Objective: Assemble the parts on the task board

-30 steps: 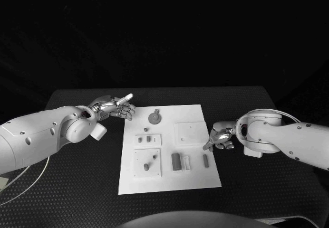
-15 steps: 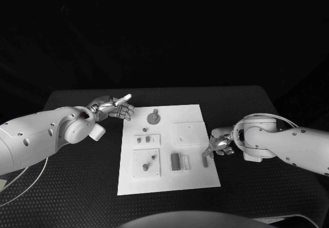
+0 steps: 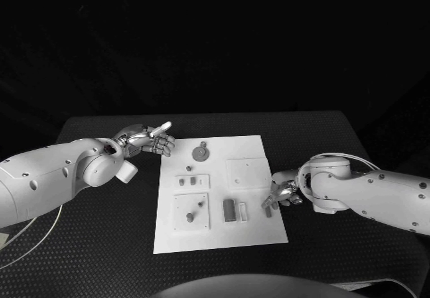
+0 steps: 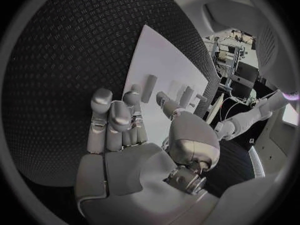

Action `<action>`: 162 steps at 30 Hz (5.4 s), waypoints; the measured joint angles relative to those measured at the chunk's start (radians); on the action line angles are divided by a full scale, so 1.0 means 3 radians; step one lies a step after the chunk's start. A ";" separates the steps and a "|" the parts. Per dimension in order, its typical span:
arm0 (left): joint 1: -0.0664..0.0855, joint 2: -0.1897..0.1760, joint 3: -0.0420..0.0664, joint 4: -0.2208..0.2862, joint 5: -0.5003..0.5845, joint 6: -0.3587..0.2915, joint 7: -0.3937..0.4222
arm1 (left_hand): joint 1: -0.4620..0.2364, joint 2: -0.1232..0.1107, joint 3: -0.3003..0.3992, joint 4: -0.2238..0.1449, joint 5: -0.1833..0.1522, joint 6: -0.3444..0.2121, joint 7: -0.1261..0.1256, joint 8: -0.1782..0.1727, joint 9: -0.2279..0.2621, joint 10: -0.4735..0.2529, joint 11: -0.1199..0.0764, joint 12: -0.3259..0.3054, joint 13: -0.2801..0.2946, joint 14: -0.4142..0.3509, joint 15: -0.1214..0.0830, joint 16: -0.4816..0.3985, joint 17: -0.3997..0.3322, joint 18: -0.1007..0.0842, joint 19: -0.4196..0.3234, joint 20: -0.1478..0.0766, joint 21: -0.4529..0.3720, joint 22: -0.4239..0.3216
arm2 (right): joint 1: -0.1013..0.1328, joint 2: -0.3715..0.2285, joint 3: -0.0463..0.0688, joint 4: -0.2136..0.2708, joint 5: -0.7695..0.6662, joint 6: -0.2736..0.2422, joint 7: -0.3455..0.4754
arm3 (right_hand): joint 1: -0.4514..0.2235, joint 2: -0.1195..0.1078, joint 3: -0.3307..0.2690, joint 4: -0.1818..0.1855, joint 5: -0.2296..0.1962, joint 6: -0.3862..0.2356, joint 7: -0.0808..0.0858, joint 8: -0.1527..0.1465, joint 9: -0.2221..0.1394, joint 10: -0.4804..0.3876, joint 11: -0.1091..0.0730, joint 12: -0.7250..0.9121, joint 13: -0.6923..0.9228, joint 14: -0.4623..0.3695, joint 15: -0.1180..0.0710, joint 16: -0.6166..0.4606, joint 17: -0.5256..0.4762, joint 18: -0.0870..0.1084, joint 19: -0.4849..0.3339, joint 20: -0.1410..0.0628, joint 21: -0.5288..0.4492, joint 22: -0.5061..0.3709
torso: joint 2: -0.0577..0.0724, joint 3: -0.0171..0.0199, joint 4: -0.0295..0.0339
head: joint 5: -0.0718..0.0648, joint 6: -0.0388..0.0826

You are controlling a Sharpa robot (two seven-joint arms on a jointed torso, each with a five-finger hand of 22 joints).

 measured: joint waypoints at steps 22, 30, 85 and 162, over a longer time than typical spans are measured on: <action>0.0000 -0.0003 -0.0001 0.0001 0.0000 0.0006 -0.0004 | 0.0000 0.0000 -0.0009 0.0009 0.0000 0.0000 0.0000 0.0000 -0.0003 0.0000 0.0000 0.0000 0.0000 0.0000 0.0000 0.0000 0.0003 -0.0016 0.0000 0.0000 0.0000 -0.0003 | -0.0054 0.0152 -0.0008 -0.0037 -0.0467 -0.0029 0.0018 | 0.0399 0.0120 0.0029 -0.0446 0.0000 0.0095 -0.0028 0.0017 0.0024 0.0000 0.0000 0.0000 -0.0001 -0.0001 -0.0006 0.0000 0.0006 0.0000 -0.0007 -0.0007 0.0002 0.0000 | -0.0001 0.0004 -0.0004 | 0.0011 -0.0007; 0.0000 -0.0002 -0.0001 0.0001 0.0000 0.0011 -0.0007 | 0.0000 0.0000 -0.0009 0.0009 0.0000 0.0000 0.0000 0.0000 -0.0003 0.0000 0.0000 0.0000 0.0000 0.0000 0.0000 0.0000 0.0002 -0.0024 0.0000 0.0000 0.0000 -0.0003 | -0.0062 0.0177 -0.0020 -0.0022 -0.0641 -0.0028 0.0020 | 0.0715 0.0057 0.0000 -0.0496 0.0000 0.0141 -0.0079 0.0018 0.0040 -0.0001 0.0000 0.0000 0.0000 -0.0001 -0.0006 0.0000 0.0005 0.0000 -0.0007 -0.0006 0.0002 0.0000 | 0.0000 0.0005 -0.0005 | 0.0013 -0.0005; 0.0000 0.0001 -0.0001 -0.0002 -0.0014 0.0061 -0.0030 | 0.0061 0.0061 -0.0026 0.0008 0.0000 -0.0012 -0.0012 0.0013 -0.0008 0.0000 0.0000 0.0000 0.0005 0.0000 0.0000 -0.0013 0.0023 -0.0023 0.0000 0.0000 0.0000 -0.0003 | -0.0104 0.0173 -0.0046 0.0020 0.1191 -0.0796 0.0303 | 0.0723 0.0285 -0.0138 -0.0469 0.0000 0.0058 0.0021 -0.0096 -0.0034 -0.0004 0.0003 0.0026 -0.0013 -0.0013 0.0009 0.0000 0.0005 0.0000 -0.0019 0.0017 0.0002 0.0000 | 0.0000 0.0004 -0.0004 | 0.0006 -0.0024; 0.0000 -0.0001 -0.0003 -0.0001 -0.0023 0.0075 -0.0046 | 0.0075 0.0075 -0.0051 -0.0003 0.0000 -0.0012 -0.0012 0.0013 -0.0010 0.0000 0.0000 0.0000 0.0009 0.0023 0.0000 -0.0026 0.0033 0.0005 0.0000 0.0000 0.0000 -0.0002 | -0.0108 0.0318 -0.0112 -0.0152 0.1172 -0.0750 0.0275 | 0.0422 -0.0080 -0.0023 -0.0161 0.0000 0.0032 0.0021 -0.0128 -0.0089 -0.0042 0.0005 0.0026 -0.0023 -0.0019 0.0003 -0.0013 -0.0008 0.0001 0.0000 0.0010 -0.0037 0.0000 | 0.0000 0.0004 -0.0004 | 0.0043 -0.0039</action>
